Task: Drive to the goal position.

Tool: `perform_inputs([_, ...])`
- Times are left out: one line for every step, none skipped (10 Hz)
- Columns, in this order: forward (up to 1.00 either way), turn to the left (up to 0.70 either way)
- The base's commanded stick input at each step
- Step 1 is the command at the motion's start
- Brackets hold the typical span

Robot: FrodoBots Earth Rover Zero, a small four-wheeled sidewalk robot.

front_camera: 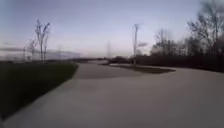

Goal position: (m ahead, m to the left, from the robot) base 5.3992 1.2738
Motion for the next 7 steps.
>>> perform_inputs([1.0,0.0])
perform_inputs([1.0,0.0])
perform_inputs([1.0,0.21])
perform_inputs([1.0,0.4])
perform_inputs([1.0,0.17])
perform_inputs([1.0,0.0])
perform_inputs([1.0,0.0])
